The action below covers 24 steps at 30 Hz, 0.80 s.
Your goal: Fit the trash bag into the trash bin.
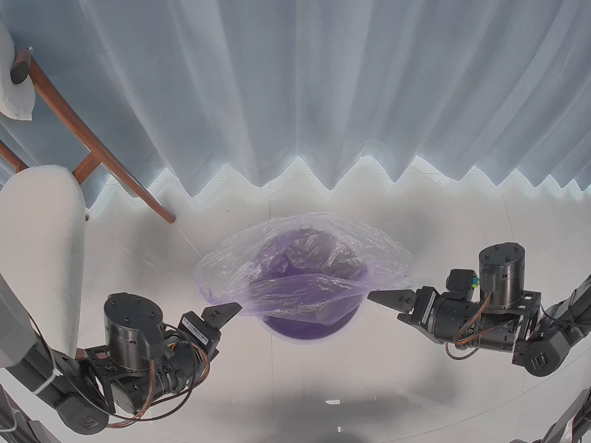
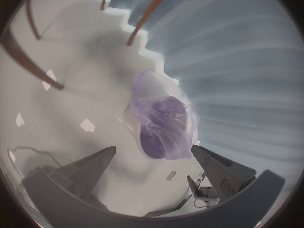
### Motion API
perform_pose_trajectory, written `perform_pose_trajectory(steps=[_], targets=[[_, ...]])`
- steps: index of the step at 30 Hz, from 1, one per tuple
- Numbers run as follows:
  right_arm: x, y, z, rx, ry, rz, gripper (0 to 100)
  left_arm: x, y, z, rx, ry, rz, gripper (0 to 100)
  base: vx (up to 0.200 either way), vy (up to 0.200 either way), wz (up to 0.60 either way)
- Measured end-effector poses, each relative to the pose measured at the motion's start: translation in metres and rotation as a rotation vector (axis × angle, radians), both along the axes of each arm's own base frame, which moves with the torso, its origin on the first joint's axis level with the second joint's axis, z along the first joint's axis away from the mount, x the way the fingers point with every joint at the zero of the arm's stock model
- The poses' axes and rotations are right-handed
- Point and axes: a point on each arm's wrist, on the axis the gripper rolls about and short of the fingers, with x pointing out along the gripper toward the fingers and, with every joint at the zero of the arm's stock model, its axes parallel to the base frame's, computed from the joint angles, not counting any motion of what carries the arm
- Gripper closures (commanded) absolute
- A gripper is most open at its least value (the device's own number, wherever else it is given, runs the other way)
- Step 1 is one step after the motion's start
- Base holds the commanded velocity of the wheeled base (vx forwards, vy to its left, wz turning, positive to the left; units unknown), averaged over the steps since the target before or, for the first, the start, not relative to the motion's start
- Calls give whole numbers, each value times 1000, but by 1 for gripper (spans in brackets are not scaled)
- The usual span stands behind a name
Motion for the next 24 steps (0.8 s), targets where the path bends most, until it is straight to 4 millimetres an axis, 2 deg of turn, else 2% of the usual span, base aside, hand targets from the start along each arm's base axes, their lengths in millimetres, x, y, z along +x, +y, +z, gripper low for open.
perform_pose_trajectory(steps=[6,11,16,24], targets=[[11,14,-13,54,-18,-55,0,11,-9,-16,-77,103,86,0,0,0,0],[20,22,-25,53,6,-65,0,34,-15,-13,-139,86,138,0,0,0,0],[36,31,-26,98,11,-100,0,50,-23,-9,-180,57,152,0,0,0,0],[52,36,-27,108,0,-133,0,59,-31,-10,-204,63,113,0,0,0,0]])
